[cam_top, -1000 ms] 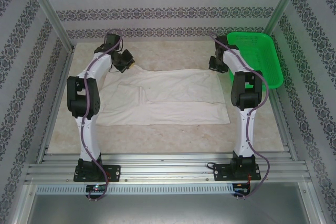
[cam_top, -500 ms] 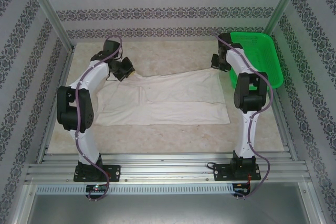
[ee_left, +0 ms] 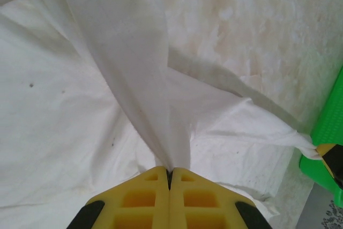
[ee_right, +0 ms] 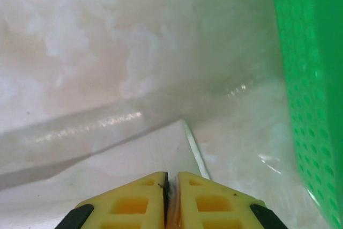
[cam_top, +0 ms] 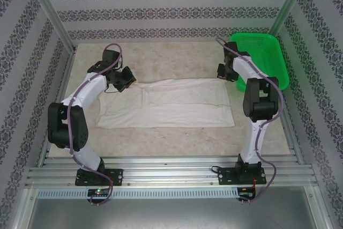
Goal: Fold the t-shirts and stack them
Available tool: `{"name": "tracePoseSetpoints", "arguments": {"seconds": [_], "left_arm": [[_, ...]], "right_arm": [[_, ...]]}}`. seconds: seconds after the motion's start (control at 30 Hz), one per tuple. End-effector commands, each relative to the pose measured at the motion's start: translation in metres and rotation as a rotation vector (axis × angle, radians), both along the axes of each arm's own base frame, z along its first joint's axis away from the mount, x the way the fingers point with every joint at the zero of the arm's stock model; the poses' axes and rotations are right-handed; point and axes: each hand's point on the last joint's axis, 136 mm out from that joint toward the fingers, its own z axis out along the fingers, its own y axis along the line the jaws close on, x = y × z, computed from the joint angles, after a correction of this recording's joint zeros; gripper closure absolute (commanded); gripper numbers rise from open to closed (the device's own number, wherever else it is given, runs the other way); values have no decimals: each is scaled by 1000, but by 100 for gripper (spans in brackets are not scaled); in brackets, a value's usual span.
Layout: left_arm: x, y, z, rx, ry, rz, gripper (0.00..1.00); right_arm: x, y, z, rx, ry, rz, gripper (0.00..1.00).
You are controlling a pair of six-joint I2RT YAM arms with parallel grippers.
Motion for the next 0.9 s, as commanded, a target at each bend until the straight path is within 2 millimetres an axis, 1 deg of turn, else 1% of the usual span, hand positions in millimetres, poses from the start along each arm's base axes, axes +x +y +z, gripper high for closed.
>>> {"name": "tracePoseSetpoints", "arguments": {"seconds": [0.0,0.17,0.27,0.43,0.53,0.73,0.87], "left_arm": [[-8,1,8,6,-28,7,100],[-25,4,2,8,-14,13,100],[-34,2,-3,-7,-2,16,100],[-47,3,-7,-7,4,20,100],[-55,3,-14,-12,24,19,100],[-64,1,-23,-19,39,18,100],[-69,4,-25,-1,51,20,100]], "right_arm": [[-9,-1,13,-36,-29,7,86],[-23,5,9,-37,-9,19,86],[-32,9,5,-41,2,26,86],[-46,11,-2,-53,26,25,86],[-53,10,-7,-62,35,23,85],[-62,8,-12,-80,54,24,83],[-67,6,-12,-92,59,27,84]]}}
